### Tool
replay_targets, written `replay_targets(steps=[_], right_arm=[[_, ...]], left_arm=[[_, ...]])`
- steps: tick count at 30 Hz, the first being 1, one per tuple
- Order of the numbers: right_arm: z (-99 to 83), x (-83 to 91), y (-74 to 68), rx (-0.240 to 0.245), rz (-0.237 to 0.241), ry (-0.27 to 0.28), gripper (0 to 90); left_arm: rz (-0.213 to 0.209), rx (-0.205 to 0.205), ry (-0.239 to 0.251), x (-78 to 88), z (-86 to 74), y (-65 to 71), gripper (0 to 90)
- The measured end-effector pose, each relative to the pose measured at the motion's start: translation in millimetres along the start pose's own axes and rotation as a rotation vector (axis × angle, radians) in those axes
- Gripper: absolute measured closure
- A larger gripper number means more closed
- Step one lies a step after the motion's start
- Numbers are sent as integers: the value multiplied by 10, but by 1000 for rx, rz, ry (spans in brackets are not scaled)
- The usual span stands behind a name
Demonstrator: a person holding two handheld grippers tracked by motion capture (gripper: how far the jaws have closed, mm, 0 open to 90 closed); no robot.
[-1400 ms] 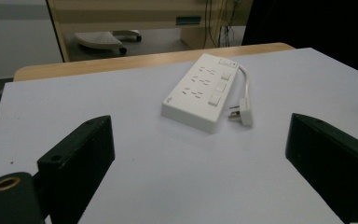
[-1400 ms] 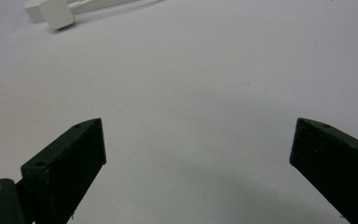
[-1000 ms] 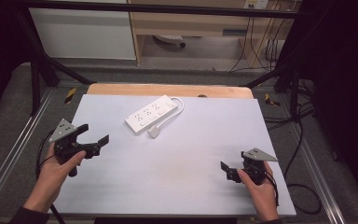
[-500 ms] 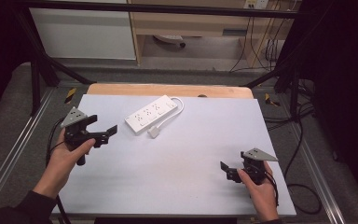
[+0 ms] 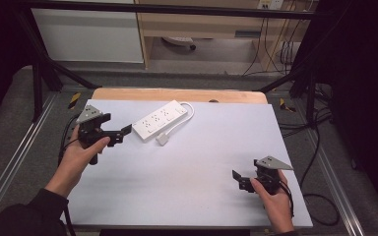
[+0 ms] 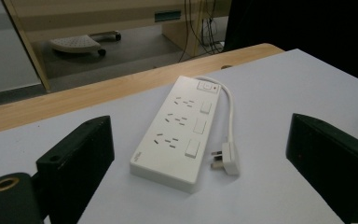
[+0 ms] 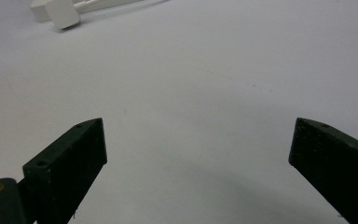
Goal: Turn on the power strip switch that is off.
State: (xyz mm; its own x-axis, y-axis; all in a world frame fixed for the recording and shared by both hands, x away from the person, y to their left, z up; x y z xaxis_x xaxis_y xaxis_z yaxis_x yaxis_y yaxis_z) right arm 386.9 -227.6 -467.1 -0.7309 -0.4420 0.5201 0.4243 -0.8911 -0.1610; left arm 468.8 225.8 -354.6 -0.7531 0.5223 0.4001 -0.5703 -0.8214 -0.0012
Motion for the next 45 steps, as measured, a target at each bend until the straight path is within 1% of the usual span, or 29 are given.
replay_targets(steps=[5,10,14,16,20,24,26,28,29,31,35,37,40,42,45], right_arm=[[4,1,9,1,-2,5,46],[5,4,1,2,-2,4,48],[13,8,3,2,-3,9,48],[13,7,-1,3,-1,9,49],[14,6,-5,8,-2,9,49],[17,1,-9,10,0,8,49],[17,0,-16,11,3,7,50],[17,-1,-20,11,6,5,49],[17,-1,-20,11,6,5,49],[16,0,-16,9,6,5,48],[18,3,-24,6,9,7,48],[17,2,-29,7,10,6,48],[16,-1,-34,6,11,5,46],[13,-8,-39,19,9,2,45],[16,-15,-48,20,10,1,45]], left_arm=[[2,-7,-14,-90,43,-4,80],[7,-12,-14,-170,99,-21,81],[12,-24,-30,-246,115,-42,82],[13,-21,-35,-281,125,-51,82],[23,-14,-27,-349,149,-74,84],[24,-5,-29,-439,153,-78,87],[34,-12,-29,-477,154,-86,89],[55,-29,-11,-502,163,-94,108],[59,-30,-6,-516,164,-96,108],[59,-15,-3,-549,160,-102,105],[58,-18,-18,-619,142,-102,101],[55,-10,-22,-655,138,-96,99],[56,-10,-34,-705,138,-88,97],[58,-10,-37,-741,142,-81,97],[58,-10,-38,-798,156,-64,98]])
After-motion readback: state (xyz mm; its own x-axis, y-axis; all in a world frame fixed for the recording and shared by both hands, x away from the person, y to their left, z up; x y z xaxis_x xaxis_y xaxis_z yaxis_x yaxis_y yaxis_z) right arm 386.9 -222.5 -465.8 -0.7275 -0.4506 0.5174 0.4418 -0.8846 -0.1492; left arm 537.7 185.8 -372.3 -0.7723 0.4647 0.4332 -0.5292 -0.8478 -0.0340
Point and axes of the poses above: each handheld gripper's, and its own axes: x roughly backward along the jaws, z roughly out of its top, y roughly to its right, the point moved 5 cm from there along -x, roughly forward along the jaws, and after that the axes turned 4 degrees about -x, right-handed, at the moved point
